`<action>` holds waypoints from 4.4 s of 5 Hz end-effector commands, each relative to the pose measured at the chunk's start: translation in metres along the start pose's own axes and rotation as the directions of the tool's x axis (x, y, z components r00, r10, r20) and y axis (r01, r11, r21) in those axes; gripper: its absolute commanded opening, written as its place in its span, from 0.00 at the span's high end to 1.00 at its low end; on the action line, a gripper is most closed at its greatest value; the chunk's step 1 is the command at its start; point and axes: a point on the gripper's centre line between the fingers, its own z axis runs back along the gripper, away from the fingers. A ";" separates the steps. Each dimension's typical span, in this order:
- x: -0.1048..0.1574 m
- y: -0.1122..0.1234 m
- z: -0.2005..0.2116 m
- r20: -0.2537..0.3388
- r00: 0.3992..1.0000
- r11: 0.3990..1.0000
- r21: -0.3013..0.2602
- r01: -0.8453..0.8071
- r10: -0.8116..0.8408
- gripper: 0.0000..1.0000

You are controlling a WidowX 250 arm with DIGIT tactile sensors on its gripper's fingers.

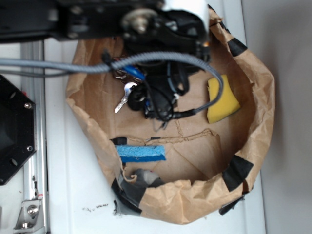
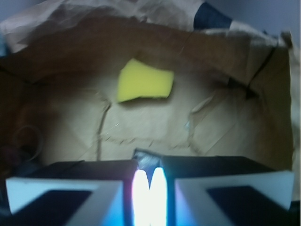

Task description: Grab the black box.

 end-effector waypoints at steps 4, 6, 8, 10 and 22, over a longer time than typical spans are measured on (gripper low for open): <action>-0.017 0.022 -0.085 -0.034 0.993 0.984 0.135 0.116 -0.112 0.00; -0.024 0.019 -0.088 -0.028 0.991 0.982 0.135 0.130 -0.127 0.00; -0.028 0.015 -0.090 -0.036 0.989 0.980 0.137 0.148 -0.144 0.00; -0.043 -0.009 -0.086 -0.044 0.989 0.989 0.048 0.141 -0.139 0.00; -0.047 -0.033 -0.085 -0.072 0.978 0.977 -0.098 0.189 -0.197 1.00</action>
